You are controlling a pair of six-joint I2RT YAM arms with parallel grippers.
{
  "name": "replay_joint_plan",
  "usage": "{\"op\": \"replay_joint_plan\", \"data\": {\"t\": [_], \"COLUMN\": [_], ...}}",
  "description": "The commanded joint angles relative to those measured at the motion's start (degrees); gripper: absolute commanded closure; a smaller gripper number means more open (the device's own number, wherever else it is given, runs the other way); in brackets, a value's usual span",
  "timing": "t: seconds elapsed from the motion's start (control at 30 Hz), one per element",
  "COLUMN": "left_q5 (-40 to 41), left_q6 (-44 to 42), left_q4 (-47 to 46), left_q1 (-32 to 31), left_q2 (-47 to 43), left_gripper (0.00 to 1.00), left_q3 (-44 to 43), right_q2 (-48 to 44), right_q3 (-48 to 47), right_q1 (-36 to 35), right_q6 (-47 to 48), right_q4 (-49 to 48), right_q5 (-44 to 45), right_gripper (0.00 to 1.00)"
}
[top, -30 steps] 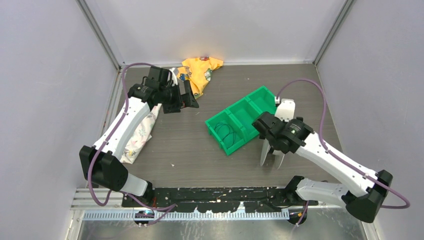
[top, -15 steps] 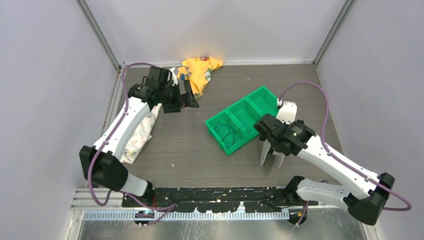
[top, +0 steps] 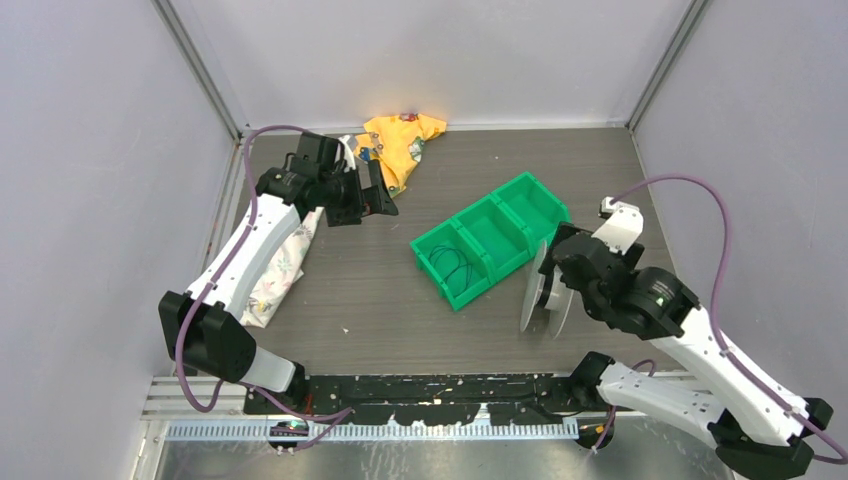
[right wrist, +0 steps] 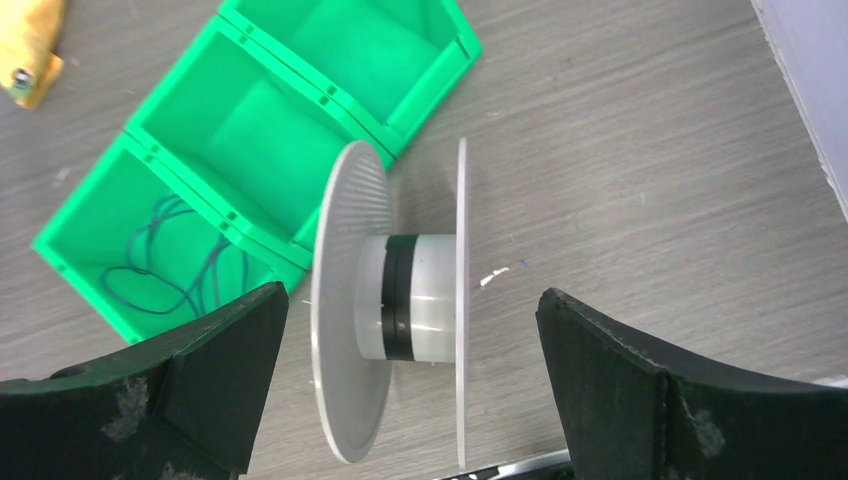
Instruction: Wrap the cables
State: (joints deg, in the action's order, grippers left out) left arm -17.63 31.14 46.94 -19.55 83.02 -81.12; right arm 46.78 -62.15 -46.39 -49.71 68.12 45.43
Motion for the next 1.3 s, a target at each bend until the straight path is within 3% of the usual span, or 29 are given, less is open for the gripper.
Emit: {"op": "replay_joint_plan", "data": {"t": [0.0,0.1,0.23,0.37,0.53,0.57,0.6,0.63,0.67,0.7,0.87,1.27], "left_q5": [-1.3,-1.4,-0.9,3.3,5.6,6.1,6.5,7.1,7.7,8.2,8.4,7.9], "left_q6": [0.5,0.6,0.7,-0.4,-1.7,-2.0,-2.3,-2.6,-2.9,-3.0,-3.2,-2.8], "left_q4": [-2.3,-2.4,-2.2,-0.4,1.6,2.1,2.5,2.8,3.0,3.1,3.5,2.9], "left_q1": [-1.0,-2.0,-2.8,-2.8,-2.7,-2.7,-2.7,-2.7,-2.7,-2.7,-2.5,-2.4], "left_q2": [0.3,1.5,2.0,0.8,1.0,1.3,1.4,1.4,1.4,1.3,0.6,0.8], "left_gripper": [0.01,0.02,0.02,0.01,0.01,0.01,0.01,0.01,0.01,0.01,0.0,0.0], "left_q3": [-0.9,-1.9,-2.8,-3.1,-5.3,-5.4,-5.4,-5.3,-5.0,-4.6,-3.5,-3.0], "right_q2": [-0.4,4.7,19.8,33.6,46.3,47.4,48.3,48.8,49.0,49.4,51.7,50.4], "right_q3": [-3.9,-8.4,-16.9,-23.5,-26.5,-26.3,-25.9,-25.4,-24.6,-23.5,-21.7,-12.1], "right_q1": [-0.1,-0.1,-2.0,-9.1,-9.6,-9.5,-9.4,-9.2,-9.2,-9.2,-8.8,-4.3], "right_q6": [7.1,14.9,14.5,18.0,18.4,17.0,15.0,13.1,11.5,10.3,7.5,4.6], "right_q4": [-8.2,-16.0,-19.2,-14.4,-11.6,-11.9,-12.3,-12.7,-13.8,-15.0,-14.8,-20.8], "right_q5": [-2.6,-14.2,-27.1,-16.7,-13.8,-14.1,-14.5,-15.0,-15.8,-16.7,-16.5,-21.2], "right_gripper": [0.0,0.0,0.0,0.0,0.03,0.12,0.3,0.42,0.52,0.54,0.39,0.41]}}
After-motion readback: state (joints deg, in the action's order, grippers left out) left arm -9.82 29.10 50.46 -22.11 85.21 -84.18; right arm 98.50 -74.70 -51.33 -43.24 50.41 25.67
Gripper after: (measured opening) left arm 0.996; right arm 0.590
